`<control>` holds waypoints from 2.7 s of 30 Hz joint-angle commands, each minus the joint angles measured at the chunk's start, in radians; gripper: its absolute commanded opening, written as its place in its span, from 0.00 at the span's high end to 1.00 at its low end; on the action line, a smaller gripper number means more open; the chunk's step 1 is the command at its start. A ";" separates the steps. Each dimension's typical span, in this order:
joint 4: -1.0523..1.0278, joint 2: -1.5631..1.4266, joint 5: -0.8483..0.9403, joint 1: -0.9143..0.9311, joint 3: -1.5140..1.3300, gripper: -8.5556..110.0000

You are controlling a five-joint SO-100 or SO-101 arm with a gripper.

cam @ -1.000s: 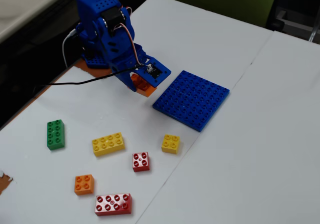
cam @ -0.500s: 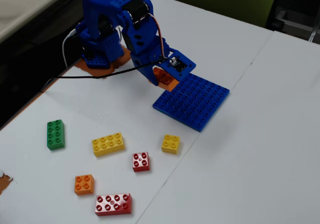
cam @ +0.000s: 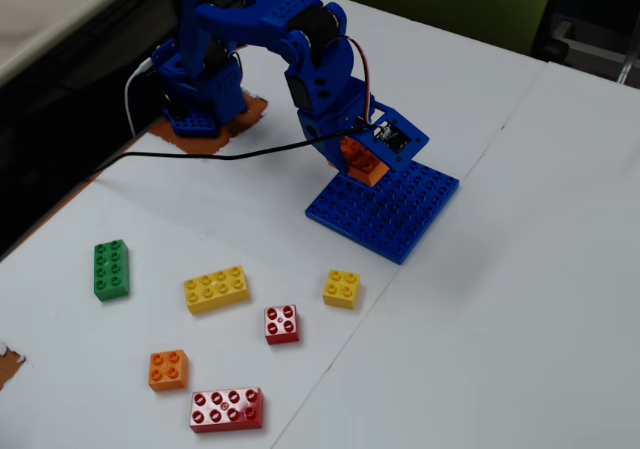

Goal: Pick up the 2x4 orange block and go up the 8x8 blue block.

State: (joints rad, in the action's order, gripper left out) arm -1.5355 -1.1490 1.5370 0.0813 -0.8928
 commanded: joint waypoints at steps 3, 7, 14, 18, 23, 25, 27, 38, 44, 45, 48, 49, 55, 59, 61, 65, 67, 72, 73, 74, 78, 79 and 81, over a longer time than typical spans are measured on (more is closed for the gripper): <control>-0.003 0.046 -0.028 -0.029 0.135 0.93; -0.008 0.075 -0.031 -0.046 0.175 0.93; -0.041 0.081 -0.025 -0.057 0.210 0.93; -0.078 0.092 -0.028 -0.058 0.245 0.93; -0.114 0.133 -0.034 -0.058 0.314 0.93; -0.114 0.149 -0.037 -0.060 0.342 0.93; -0.114 0.158 -0.040 -0.060 0.359 0.93; -0.123 0.164 -0.041 -0.061 0.365 0.93; -0.123 0.170 -0.023 -0.061 0.365 0.93; -0.123 0.172 -0.020 -0.060 0.365 0.93; -0.123 0.172 -0.012 -0.058 0.365 0.93; -0.123 0.173 -0.011 -0.057 0.365 0.93; -0.117 0.178 -0.002 -0.055 0.365 0.93; -0.117 0.178 0.000 -0.057 0.365 0.93; -0.114 0.178 0.000 -0.057 0.365 0.93; -0.110 0.181 0.002 -0.058 0.365 0.93; -0.109 0.181 0.002 -0.058 0.365 0.93; -0.100 0.181 0.002 -0.058 0.365 0.93; -0.098 0.183 0.002 -0.058 0.365 0.93; -0.098 0.184 0.002 -0.058 0.365 0.93; -0.100 0.187 0.008 -0.057 0.365 0.93; -0.098 0.187 0.008 -0.057 0.365 0.93; -0.094 0.189 0.011 -0.057 0.365 0.93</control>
State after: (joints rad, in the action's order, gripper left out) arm -1.6475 -0.9465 1.5340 0.0353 -0.5814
